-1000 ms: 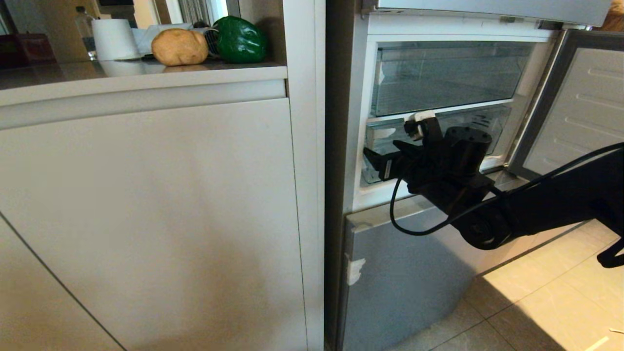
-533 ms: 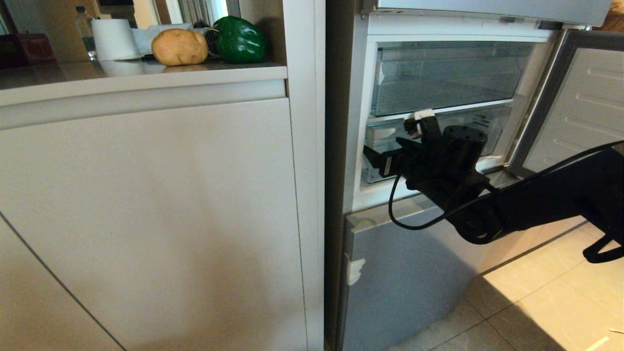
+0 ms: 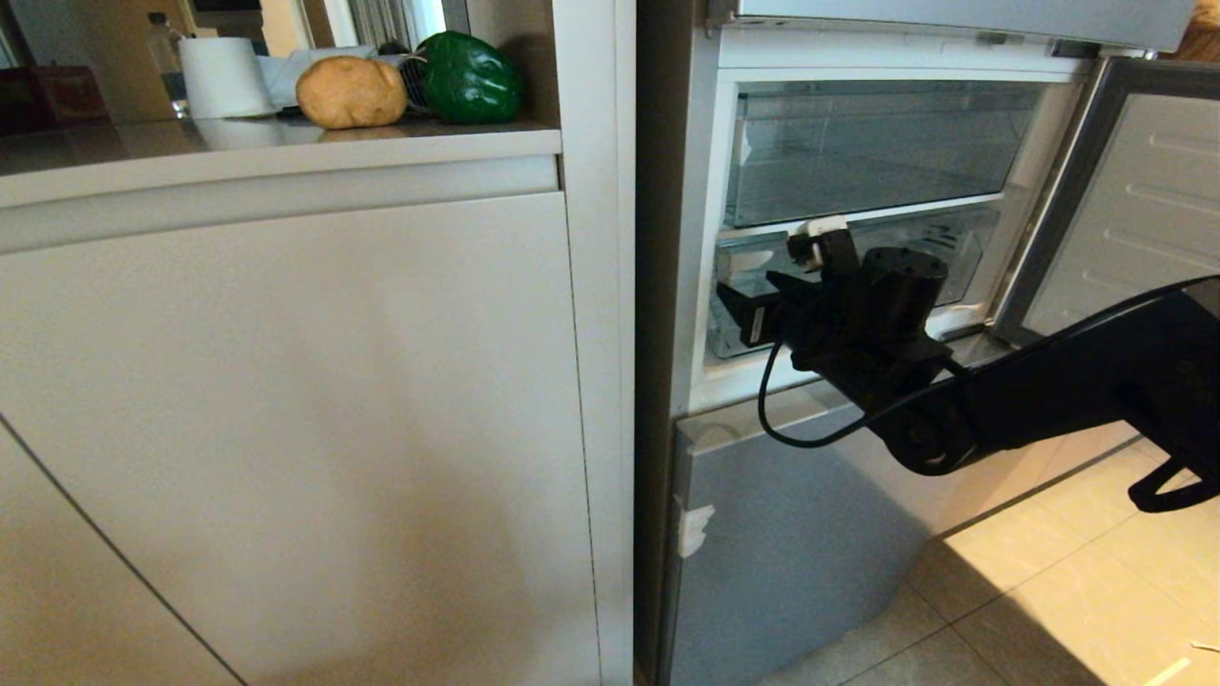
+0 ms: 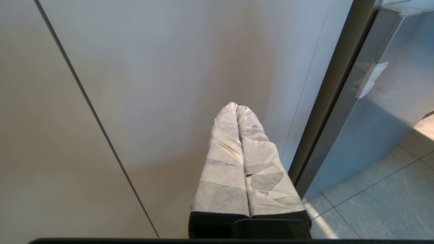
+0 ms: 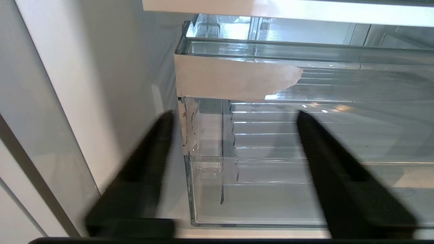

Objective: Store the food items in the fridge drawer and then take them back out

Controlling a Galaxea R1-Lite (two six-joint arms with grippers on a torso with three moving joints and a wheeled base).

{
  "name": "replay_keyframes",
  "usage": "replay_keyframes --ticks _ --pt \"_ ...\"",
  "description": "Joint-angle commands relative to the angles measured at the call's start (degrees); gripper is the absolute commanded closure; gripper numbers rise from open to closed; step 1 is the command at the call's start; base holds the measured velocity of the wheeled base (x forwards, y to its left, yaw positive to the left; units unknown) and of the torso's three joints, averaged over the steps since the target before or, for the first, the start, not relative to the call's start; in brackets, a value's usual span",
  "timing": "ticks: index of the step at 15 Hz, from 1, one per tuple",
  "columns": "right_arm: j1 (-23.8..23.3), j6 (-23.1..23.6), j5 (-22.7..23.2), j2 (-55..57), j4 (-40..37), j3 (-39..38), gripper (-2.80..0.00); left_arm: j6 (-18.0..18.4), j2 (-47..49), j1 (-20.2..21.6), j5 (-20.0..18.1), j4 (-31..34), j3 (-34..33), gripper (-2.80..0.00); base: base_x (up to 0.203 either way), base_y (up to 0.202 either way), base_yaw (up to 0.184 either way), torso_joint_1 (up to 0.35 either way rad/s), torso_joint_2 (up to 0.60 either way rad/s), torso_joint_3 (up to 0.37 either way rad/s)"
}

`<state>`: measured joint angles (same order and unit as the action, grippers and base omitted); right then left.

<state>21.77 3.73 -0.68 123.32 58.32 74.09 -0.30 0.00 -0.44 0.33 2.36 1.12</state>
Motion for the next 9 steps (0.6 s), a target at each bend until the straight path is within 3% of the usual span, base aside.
replay_keyframes --ticks 1,9 --pt "0.1 0.1 0.0 0.2 0.3 0.2 0.00 0.0 0.1 0.0 0.0 0.0 0.0 0.00 0.000 0.000 0.000 0.000 0.00 0.000" --pt "0.8 0.4 -0.3 0.3 0.3 0.3 0.00 0.0 0.1 0.0 0.0 0.0 0.0 0.00 0.000 0.000 0.000 0.000 0.00 0.000"
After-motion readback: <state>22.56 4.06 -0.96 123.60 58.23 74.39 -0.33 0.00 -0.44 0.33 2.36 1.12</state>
